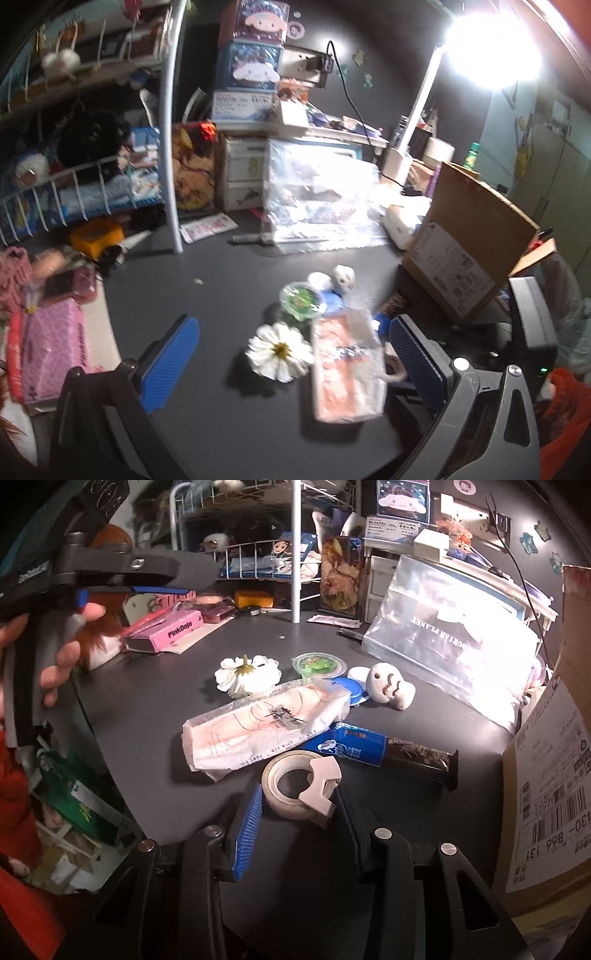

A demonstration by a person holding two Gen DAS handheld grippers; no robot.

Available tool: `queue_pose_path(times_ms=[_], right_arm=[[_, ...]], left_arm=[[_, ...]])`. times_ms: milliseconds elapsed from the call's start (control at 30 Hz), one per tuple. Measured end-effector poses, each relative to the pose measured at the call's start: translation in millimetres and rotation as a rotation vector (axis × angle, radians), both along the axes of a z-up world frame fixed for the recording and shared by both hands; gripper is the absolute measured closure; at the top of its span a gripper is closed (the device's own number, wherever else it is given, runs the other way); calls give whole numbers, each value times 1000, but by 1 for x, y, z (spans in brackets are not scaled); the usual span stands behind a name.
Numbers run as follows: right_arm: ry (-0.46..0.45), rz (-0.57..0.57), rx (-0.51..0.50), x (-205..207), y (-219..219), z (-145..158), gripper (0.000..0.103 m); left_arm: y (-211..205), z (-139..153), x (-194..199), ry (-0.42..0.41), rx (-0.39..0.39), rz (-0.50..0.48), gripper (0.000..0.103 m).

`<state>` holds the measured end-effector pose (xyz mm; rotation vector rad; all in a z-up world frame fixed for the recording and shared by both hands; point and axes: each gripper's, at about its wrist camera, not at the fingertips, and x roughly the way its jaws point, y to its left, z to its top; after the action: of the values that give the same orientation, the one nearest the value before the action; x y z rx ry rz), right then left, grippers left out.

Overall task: Organize objects
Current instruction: 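Move the right gripper to the white tape roll and grasp it, then carry the tape roll into the cardboard box and open the right gripper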

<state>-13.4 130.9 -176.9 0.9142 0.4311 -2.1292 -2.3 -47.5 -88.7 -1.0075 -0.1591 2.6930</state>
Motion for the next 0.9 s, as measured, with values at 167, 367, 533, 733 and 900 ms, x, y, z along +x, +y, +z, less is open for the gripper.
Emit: queue_pose_path(times_ms=[167,367,533,733,900], right_arm=[[17,-3,-21,4,8,10,68],[95,56,-67,17,6,50,68],[182,116,-121,24,0,102,68],[256,166,-134,26,1,144,68],[310,135,-105,19,11,166,68]], left_arm=[[9,4,2,-10,2,-70,1],[34,23,-5,-60,32,-267,4],[55,49,-7,-80,39,-382,27],[72,81,-21,-87,68,-454,51],[94,107,-37,-80,38,-484,61]])
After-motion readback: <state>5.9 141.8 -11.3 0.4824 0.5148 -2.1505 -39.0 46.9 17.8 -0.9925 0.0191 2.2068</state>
